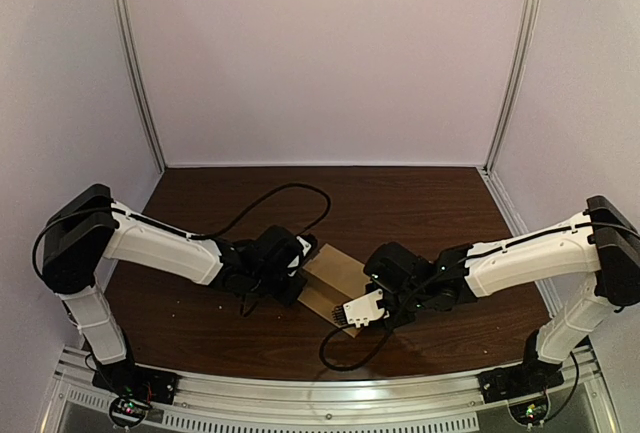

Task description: Fold the paper box

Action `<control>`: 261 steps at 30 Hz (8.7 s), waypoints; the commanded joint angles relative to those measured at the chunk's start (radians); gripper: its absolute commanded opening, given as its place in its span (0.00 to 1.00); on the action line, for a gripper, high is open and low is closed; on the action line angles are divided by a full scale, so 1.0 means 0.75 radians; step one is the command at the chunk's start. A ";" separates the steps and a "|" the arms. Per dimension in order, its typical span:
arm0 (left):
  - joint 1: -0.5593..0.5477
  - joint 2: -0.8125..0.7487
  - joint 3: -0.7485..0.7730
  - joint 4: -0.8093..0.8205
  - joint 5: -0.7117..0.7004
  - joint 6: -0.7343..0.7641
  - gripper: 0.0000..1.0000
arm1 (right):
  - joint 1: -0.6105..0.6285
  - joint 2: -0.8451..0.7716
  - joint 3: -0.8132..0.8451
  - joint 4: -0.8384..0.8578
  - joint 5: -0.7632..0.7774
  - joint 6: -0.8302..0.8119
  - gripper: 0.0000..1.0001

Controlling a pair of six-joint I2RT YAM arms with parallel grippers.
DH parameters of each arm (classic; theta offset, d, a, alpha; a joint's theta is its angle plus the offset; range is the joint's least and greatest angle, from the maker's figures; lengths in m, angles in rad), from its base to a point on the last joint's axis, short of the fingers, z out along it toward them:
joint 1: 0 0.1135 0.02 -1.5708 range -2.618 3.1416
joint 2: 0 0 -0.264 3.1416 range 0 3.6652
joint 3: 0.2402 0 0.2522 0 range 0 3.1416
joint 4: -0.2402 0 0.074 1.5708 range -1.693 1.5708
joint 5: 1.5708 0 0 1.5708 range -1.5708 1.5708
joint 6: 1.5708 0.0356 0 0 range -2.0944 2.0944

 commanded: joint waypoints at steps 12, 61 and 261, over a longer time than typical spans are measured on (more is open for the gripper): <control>0.003 -0.043 -0.129 0.186 -0.035 -0.033 0.00 | 0.022 0.107 -0.041 -0.179 -0.113 0.014 0.39; 0.059 0.064 0.187 -0.199 0.099 0.051 0.00 | 0.029 0.117 -0.044 -0.194 -0.122 -0.023 0.38; 0.214 0.116 0.234 -0.425 0.318 -0.052 0.00 | 0.069 0.443 0.151 -0.372 -0.100 0.053 0.38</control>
